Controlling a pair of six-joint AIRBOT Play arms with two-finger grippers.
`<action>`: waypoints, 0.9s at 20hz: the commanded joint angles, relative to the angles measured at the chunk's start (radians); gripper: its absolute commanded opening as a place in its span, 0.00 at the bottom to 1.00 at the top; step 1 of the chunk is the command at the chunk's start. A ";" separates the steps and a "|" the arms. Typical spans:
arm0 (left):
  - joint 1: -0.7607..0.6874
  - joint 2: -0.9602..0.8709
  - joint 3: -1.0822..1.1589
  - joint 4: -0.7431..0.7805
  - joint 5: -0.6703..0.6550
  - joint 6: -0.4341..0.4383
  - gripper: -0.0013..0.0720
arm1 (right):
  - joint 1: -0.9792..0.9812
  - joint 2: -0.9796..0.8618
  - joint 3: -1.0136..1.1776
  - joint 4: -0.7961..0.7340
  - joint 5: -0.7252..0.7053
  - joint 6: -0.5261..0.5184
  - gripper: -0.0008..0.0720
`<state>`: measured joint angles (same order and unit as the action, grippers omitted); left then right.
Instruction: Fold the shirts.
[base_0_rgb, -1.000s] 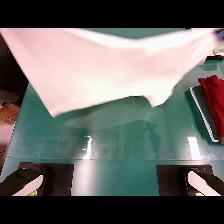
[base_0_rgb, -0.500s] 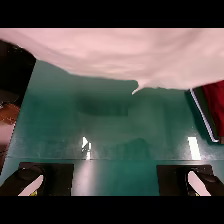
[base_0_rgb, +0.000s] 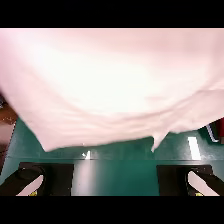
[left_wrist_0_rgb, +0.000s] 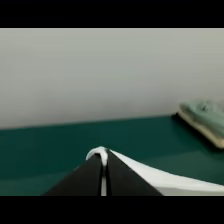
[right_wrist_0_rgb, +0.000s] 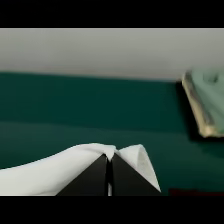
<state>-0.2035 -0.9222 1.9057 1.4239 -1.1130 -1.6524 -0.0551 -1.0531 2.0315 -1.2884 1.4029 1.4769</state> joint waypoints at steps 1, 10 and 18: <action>0.001 -0.160 -0.207 0.143 -0.137 -0.017 0.05 | 0.056 -0.188 -0.090 -0.018 0.192 0.026 0.02; 0.001 -0.634 -0.296 0.198 0.135 -0.016 0.05 | 0.084 -0.634 -0.172 -0.024 0.010 -0.014 0.02; 0.031 -0.643 -0.299 0.271 0.277 -0.024 0.05 | 0.076 -0.662 -0.173 -0.155 -0.199 -0.031 0.02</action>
<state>-0.1936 -1.5528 1.6100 1.6596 -0.8421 -1.6703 0.0223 -1.7050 1.8595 -1.3582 1.2423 1.4506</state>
